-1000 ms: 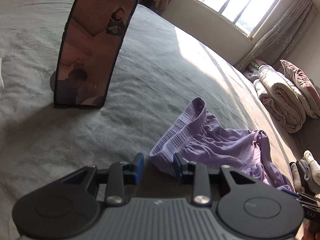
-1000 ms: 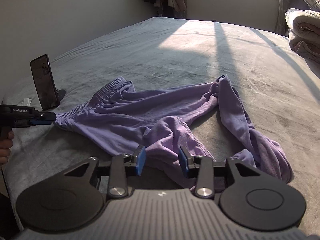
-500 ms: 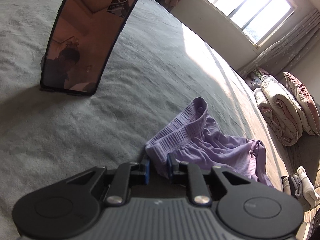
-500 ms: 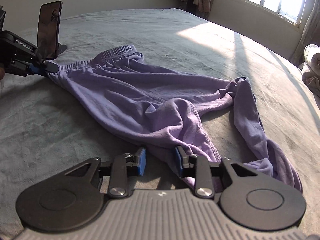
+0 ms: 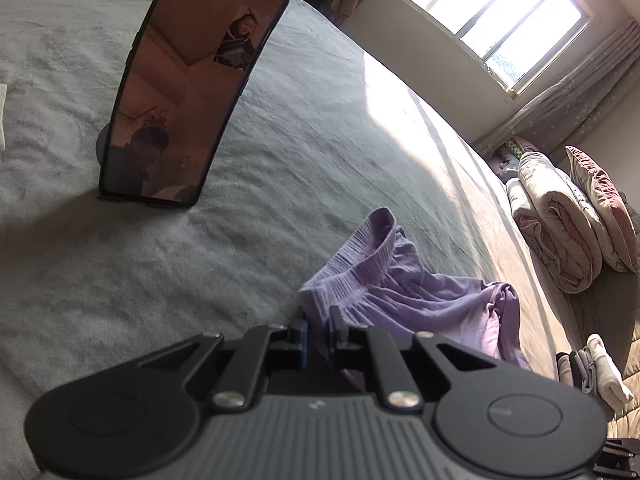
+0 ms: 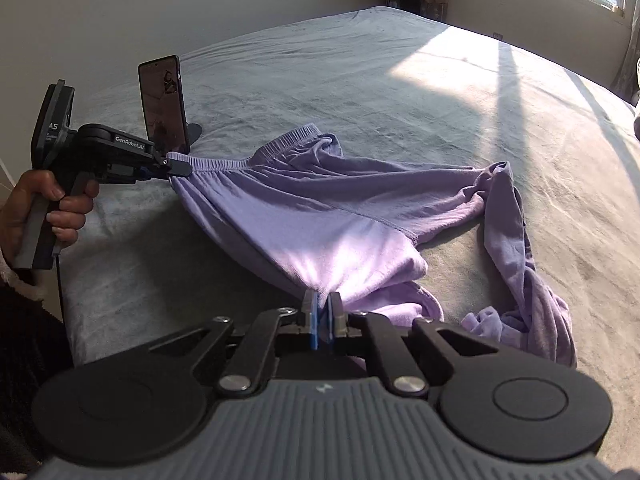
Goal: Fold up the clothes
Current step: 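Pull the garment apart with both grippers to spread it flat, then grasp the waistband with the right gripper while the left gripper holds it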
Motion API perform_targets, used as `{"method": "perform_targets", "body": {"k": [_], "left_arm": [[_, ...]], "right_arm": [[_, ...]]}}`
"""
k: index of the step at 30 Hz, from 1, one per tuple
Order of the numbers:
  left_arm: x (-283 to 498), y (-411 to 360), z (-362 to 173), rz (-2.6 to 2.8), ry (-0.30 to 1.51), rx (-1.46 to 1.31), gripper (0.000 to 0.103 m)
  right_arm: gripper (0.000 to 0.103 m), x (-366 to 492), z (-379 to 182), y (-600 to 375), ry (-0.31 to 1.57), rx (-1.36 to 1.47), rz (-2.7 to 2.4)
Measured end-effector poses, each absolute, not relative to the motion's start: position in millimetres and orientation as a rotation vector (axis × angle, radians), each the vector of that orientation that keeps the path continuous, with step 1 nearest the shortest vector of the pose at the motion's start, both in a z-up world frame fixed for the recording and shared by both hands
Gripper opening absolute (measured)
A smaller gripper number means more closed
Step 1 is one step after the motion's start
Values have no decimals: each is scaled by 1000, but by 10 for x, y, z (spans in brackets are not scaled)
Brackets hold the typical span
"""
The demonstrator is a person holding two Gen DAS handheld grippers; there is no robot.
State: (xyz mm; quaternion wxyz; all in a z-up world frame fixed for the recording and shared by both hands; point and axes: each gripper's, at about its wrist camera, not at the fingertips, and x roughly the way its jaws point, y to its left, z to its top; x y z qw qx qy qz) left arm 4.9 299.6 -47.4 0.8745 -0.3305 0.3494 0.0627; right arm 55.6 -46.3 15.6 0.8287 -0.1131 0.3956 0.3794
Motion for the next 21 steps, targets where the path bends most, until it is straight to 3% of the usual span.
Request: {"method": "perform_targets", "body": {"k": [7, 9, 10, 12, 14, 21], "left_arm": [[-47, 3023, -623, 149, 813, -710, 11], [-74, 3028, -660, 137, 809, -708, 12], [-90, 3029, -668, 115, 794, -697, 23], [-112, 3033, -690, 85, 768, -688, 31], [-117, 3051, -716, 67, 746, -689, 31], [-108, 3147, -796, 13, 688, -726, 27]], "right_arm": [[8, 574, -99, -349, 955, -278, 759], [15, 595, -118, -292, 950, -299, 743], [16, 621, -98, -268, 946, -296, 742], [20, 695, -62, -206, 945, -272, 739], [40, 792, -37, -100, 945, -240, 741], [42, 1240, 20, 495, 952, -79, 754]]}}
